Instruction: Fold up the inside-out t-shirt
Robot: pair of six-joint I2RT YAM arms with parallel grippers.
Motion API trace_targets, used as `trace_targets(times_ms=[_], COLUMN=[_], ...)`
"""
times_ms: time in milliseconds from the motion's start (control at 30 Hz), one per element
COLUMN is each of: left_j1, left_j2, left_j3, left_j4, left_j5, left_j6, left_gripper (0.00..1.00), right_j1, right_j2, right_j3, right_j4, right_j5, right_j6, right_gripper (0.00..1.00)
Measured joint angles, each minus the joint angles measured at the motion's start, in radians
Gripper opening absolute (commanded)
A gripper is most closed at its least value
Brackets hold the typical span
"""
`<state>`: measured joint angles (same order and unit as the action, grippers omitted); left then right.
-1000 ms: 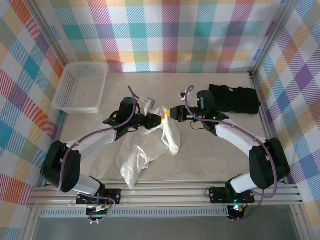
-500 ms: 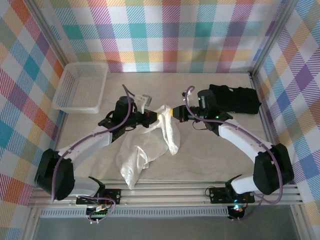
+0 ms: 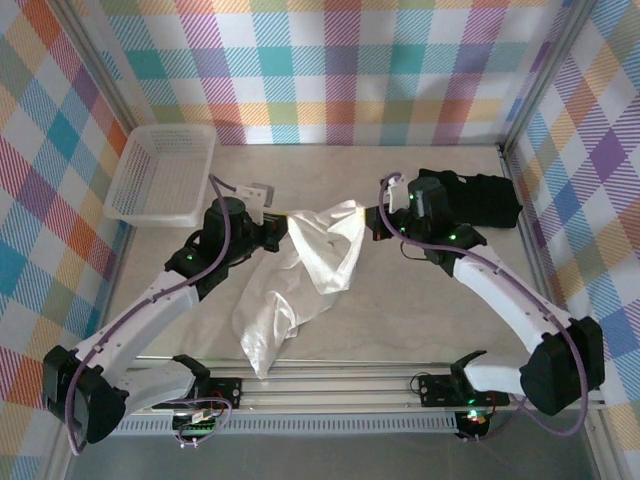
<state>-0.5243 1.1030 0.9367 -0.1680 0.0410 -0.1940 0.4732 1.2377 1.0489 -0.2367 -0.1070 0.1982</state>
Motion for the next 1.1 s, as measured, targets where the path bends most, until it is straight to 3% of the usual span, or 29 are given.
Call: trace_targets(times_ms=[133, 300, 433, 567, 733, 900, 1100], left_j1=[0.050, 0.126, 0.130, 0.130, 0.130, 0.130, 0.203], left_j2=[-0.017, -0.032, -0.021, -0.031, -0.092, -0.129, 0.032], left_j3=[0.158, 0.456, 0.787, 0.966, 0.946, 0.748, 0.653], left_j4=[-0.117, -0.218, -0.277, -0.320, -0.389, -0.416, -0.401], left_j5=[-0.182, -0.303, -0.351, -0.396, -0.399, -0.407, -0.439], left_j6=[-0.021, -0.024, 0.005, 0.042, 0.056, 0.053, 0.053], left_gripper=[0.00, 0.00, 0.00, 0.00, 0.00, 0.00, 0.00], right_j1=[-0.043, -0.095, -0.095, -0.094, -0.094, -0.094, -0.094], right_j2=[-0.044, -0.109, -0.173, -0.254, -0.353, -0.407, -0.295], right_j3=[0.150, 0.357, 0.515, 0.586, 0.583, 0.499, 0.341], right_j4=[-0.075, -0.098, -0.093, -0.093, -0.134, -0.161, -0.106], right_j5=[0.177, 0.321, 0.362, 0.363, 0.291, 0.222, 0.272], right_j6=[-0.081, -0.161, -0.215, -0.245, -0.239, -0.206, -0.216], right_gripper=[0.00, 0.00, 0.00, 0.00, 0.00, 0.00, 0.00])
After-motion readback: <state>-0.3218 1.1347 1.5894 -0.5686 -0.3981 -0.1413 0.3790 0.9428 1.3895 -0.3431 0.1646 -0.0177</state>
